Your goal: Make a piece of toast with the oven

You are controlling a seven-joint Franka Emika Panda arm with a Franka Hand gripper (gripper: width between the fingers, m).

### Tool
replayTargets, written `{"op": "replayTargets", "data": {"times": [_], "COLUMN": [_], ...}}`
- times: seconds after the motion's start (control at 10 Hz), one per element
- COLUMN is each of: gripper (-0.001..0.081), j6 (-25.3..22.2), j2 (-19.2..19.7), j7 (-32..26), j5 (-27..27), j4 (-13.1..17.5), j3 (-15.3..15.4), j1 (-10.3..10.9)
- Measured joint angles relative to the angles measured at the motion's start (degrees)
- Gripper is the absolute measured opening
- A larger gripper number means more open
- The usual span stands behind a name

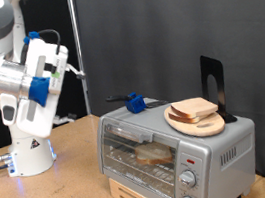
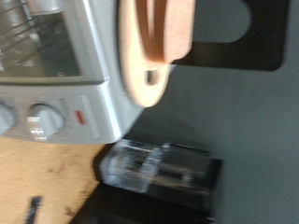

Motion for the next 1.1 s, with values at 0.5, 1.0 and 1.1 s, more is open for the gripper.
{"op": "replayTargets", "data": {"times": [0.5,1.0,1.1], "gripper": [0.0807,0.0807,0.0807], "j6": [1.79,-15.84,-16.80], "j2": [6.50,15.50,15.38], "j7": [-2.22,-3.35,-3.94], "j5": [-2.02,-20.64,-20.41], "j4": [5.20,15.13,14.99], "j3": [2.16,0.35,0.27], "j1": [0.00,-1.65,-1.70]}}
